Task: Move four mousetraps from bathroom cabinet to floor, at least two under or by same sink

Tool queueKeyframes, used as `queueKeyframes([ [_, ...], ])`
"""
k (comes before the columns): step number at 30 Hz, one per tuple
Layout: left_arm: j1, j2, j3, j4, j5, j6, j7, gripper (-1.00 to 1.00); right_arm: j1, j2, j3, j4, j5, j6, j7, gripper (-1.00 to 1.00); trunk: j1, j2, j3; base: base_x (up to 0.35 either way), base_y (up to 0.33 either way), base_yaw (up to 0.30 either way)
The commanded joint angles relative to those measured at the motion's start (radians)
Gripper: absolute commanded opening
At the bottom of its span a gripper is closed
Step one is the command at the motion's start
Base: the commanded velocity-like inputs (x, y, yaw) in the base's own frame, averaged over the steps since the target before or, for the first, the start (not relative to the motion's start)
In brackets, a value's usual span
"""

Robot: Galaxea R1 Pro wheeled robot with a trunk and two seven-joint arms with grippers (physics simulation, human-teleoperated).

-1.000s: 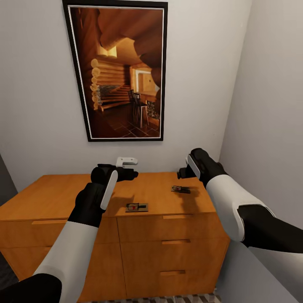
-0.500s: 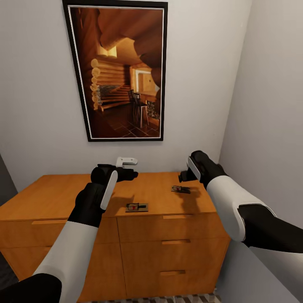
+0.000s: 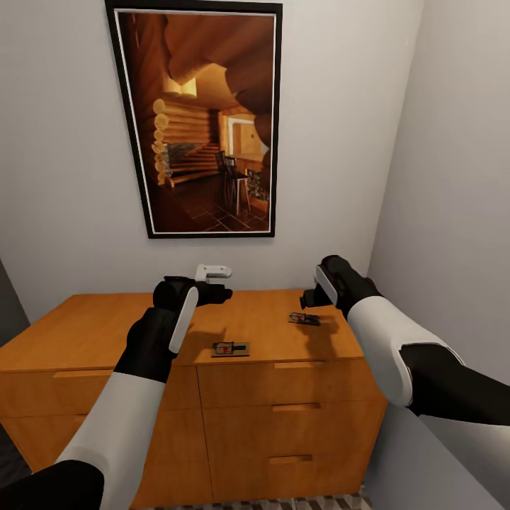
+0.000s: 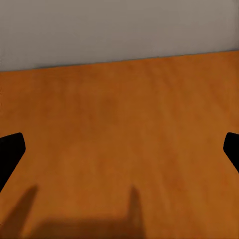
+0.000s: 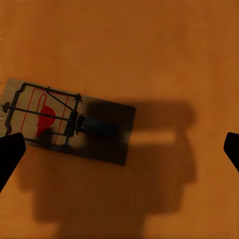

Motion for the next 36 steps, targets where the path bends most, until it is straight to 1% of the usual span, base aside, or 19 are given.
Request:
queueKeyframes([
  [1, -0.001, 0.0, -0.001, -0.001, 0.01, 0.004, 0.01, 1.0, -0.001, 0.001, -0.009, -0.002, 0.007, 0.004, 0.002, 1.0, 0.0, -0.001, -0.001, 0.0, 0.0, 0.0],
  [2, -0.001, 0.0, -0.001, -0.001, 0.01, 0.004, 0.01, 1.0, -0.001, 0.001, -0.009, -0.002, 0.007, 0.004, 0.002, 1.0, 0.0, -0.001, -0.001, 0.0, 0.0, 0.0],
  [3, -0.001, 0.0, -0.001, -0.001, 0.01, 0.004, 0.01, 1.0, -0.001, 0.001, -0.021, -0.002, 0.007, 0.004, 0.001, 1.0, 0.0, -0.001, -0.001, 0.0, 0.0, 0.0],
  [8, -0.001, 0.001, 0.0, -0.001, 0.01, 0.004, 0.011, 1.0, -0.001, -0.001, -0.1, -0.004, 0.008, 0.004, -0.016, 1.0, 0.0, -0.001, -0.001, 0.0, 0.0, 0.0],
  [12, -0.001, 0.001, 0.0, -0.001, 0.01, 0.004, 0.011, 1.0, -0.001, -0.004, -0.164, -0.004, 0.008, 0.004, -0.054, 1.0, 0.0, -0.001, -0.001, 0.0, 0.0, 0.0],
  [16, -0.001, 0.001, 0.0, -0.001, 0.011, 0.004, 0.011, 1.0, -0.001, -0.003, -0.204, -0.001, 0.008, 0.004, -0.097, 1.0, 0.0, -0.001, -0.001, 0.0, 0.0, 0.0],
  [20, -0.001, 0.001, 0.0, -0.001, 0.011, 0.004, 0.011, 1.0, -0.001, -0.002, -0.221, 0.001, 0.009, 0.004, -0.123, 1.0, 0.0, -0.001, -0.001, 0.0, 0.0, 0.0],
  [24, -0.001, 0.001, 0.0, 0.0, 0.01, 0.004, 0.011, 1.0, -0.001, 0.0, -0.227, 0.002, 0.009, 0.004, -0.132, 1.0, 0.0, -0.001, -0.001, 0.0, 0.0, 0.0],
  [31, -0.001, 0.001, 0.0, 0.007, 0.01, 0.004, 0.011, 1.0, -0.001, 0.002, -0.232, 0.004, 0.007, 0.004, -0.139, 1.0, 0.0, -0.001, -0.001, 0.008, 0.004, 0.0],
  [36, -0.001, 0.001, 0.0, 0.01, 0.01, 0.004, 0.011, 1.0, -0.001, 0.003, -0.232, 0.004, 0.006, 0.004, -0.14, 1.0, 0.0, -0.001, -0.001, 0.08, 0.096, 0.0],
])
